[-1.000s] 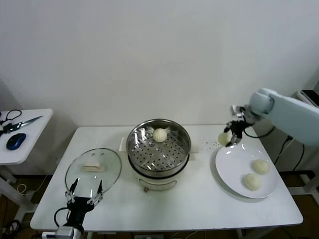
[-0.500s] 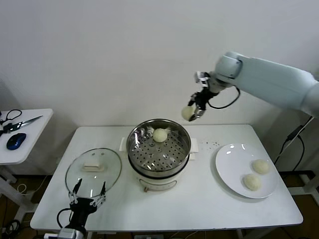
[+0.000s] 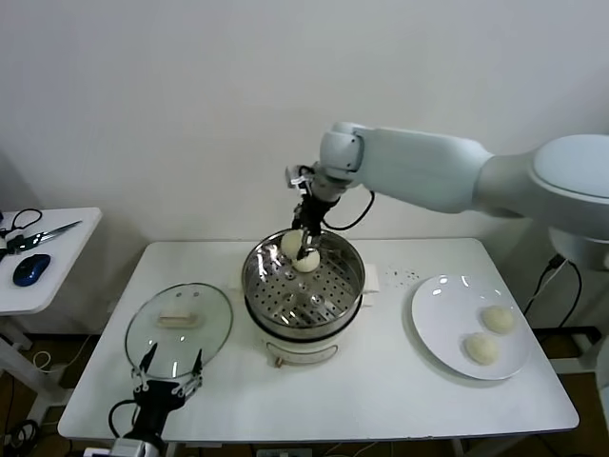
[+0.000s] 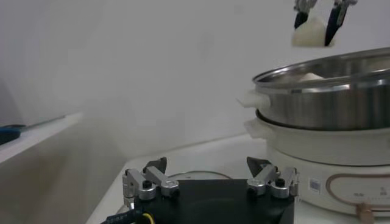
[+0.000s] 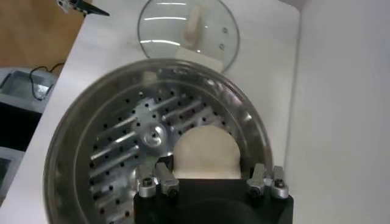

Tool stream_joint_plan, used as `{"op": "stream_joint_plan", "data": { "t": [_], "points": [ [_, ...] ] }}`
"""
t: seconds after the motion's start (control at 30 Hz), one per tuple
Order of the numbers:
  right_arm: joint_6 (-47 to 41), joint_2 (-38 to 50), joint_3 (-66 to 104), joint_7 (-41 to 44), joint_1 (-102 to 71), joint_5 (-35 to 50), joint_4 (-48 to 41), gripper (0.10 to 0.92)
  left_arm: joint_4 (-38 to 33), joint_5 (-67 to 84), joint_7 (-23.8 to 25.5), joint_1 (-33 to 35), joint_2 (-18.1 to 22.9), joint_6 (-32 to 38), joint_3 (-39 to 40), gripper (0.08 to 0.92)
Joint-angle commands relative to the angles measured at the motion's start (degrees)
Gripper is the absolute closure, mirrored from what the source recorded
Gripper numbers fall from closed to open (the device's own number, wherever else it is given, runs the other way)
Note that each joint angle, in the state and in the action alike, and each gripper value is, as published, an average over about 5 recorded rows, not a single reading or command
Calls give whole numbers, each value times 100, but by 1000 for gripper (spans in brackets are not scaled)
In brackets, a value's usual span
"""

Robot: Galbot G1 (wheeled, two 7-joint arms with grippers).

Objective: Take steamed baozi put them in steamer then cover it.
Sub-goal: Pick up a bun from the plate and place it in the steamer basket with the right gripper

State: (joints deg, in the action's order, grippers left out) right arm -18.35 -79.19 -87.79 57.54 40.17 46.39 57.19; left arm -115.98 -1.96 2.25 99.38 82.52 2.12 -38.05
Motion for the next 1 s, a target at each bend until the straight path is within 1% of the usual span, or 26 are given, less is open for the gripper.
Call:
{"op": "stream_joint_plan", "data": {
  "t": [0.03, 0.3, 0.5, 0.7, 0.83, 1.0],
  "points": [
    [-55, -710, -30, -101, -763, -243, -341, 330, 16, 4, 1, -4, 3, 3, -17, 177],
    [-27, -829, 9, -81, -1142, -598, -592, 330, 55, 12, 1, -28, 8, 4, -40, 177],
    [-22, -822, 55, -95, -1192, -697, -653, 324, 87, 21, 2, -44, -11, 11, -45, 177],
    [-29, -752, 144, -109, -1092, -728, -590, 225, 89, 13, 3, -55, -15, 7, -38, 177],
    [-8, -486, 198, -34, -807, -694, -369, 204, 76, 10, 2, -46, -27, 5, -46, 177],
    [71, 289, 26, 179, -46, -622, 492, 203, 57, -6, 1, -20, -26, 5, -38, 177]
  ]
}}
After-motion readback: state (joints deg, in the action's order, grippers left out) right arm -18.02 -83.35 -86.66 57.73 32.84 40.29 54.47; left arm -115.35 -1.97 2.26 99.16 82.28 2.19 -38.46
